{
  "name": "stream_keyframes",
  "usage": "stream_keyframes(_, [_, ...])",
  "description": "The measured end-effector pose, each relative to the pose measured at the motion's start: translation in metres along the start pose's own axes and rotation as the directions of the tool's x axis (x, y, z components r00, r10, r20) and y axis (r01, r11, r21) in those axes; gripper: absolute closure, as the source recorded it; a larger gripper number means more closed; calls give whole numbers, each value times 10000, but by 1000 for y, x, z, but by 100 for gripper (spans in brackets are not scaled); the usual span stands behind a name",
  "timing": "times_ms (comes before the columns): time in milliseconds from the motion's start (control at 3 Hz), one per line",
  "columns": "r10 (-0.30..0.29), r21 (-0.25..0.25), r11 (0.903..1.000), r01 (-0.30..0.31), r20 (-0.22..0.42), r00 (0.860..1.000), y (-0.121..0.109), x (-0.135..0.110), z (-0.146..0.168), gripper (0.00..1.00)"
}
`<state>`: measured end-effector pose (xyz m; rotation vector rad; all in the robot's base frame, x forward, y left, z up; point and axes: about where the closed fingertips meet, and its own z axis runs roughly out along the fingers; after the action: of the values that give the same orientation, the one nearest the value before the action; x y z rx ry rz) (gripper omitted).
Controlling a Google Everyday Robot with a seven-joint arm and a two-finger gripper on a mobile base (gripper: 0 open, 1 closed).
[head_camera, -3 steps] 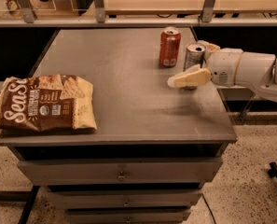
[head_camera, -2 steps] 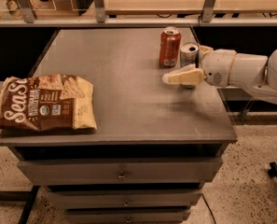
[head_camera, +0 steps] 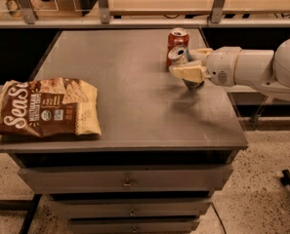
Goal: Knock redbull can over
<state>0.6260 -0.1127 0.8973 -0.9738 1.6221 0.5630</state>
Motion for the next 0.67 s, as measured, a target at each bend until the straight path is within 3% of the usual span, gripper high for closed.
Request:
stream_keyframes(333, [-1006,273,9938,1077,-1912,9764,15,-5,-7,93])
stream_keyframes(667, [-1720,219,9803,1962,-3932,9032,41,-8,-17,100])
